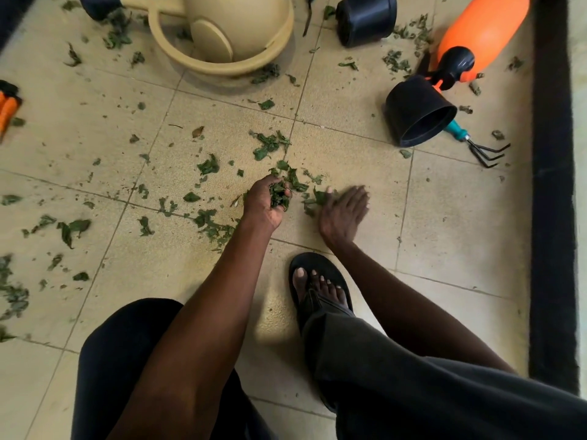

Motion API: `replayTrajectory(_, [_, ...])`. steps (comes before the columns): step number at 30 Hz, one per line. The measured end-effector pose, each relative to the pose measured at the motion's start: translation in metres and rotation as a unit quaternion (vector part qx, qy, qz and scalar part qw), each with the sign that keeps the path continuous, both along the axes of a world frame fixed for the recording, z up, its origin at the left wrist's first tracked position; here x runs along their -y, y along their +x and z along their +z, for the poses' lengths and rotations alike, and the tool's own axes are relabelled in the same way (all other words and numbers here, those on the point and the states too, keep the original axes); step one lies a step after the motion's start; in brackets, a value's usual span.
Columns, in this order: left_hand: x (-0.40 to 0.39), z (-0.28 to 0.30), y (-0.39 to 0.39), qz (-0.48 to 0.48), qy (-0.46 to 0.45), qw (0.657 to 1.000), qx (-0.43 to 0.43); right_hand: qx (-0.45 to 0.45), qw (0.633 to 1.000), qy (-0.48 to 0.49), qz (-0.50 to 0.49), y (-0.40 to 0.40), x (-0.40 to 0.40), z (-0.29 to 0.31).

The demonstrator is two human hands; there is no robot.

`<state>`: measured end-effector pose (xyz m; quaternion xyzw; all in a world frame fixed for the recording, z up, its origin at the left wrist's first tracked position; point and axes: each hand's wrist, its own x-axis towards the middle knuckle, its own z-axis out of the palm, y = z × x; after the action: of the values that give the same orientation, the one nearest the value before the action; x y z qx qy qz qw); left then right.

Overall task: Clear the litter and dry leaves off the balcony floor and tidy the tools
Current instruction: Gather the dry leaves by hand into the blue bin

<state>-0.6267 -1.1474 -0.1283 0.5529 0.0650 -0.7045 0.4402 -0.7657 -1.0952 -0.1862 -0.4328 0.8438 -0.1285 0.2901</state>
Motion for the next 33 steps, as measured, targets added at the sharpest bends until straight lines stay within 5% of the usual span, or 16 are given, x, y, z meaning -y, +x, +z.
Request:
replayTrajectory(5, [0.000,0.004,0.007,0.018,-0.013,1.000,-0.007,0.110,0.983,-0.061,0.132,0.040,0.030,0.008])
replayTrajectory(7, [0.001,0.003,0.013,0.024,-0.013,1.000,-0.001,0.115,0.986,-0.093,0.079,0.038,0.026,0.008])
replayTrajectory(10, [0.003,0.002,0.025,0.039,-0.011,0.999,0.004,0.127,0.985,0.007,-0.116,0.040,0.009,0.004])
replayTrajectory(12, [0.003,0.002,0.033,0.050,-0.007,0.999,0.005,0.144,0.977,0.044,-0.151,0.054,0.004,0.004])
replayTrajectory(18, [0.004,0.003,0.043,0.055,-0.003,0.998,0.012,0.180,0.983,-0.021,-0.005,0.092,0.031,0.012])
replayTrajectory(22, [0.003,0.004,0.051,0.071,-0.010,0.997,0.005,0.223,0.965,-0.139,0.012,0.057,0.044,0.014])
replayTrajectory(25, [0.002,0.002,0.058,0.078,-0.006,0.997,0.006,0.190,0.973,-0.125,0.046,0.031,0.061,0.009])
replayTrajectory(28, [0.000,0.000,0.060,0.076,-0.002,0.997,0.008,0.158,0.962,-0.089,0.205,0.026,0.081,0.004])
replayTrajectory(33, [0.000,0.000,0.059,0.069,-0.003,0.998,0.014,0.033,0.887,-0.081,0.453,0.032,0.081,-0.003])
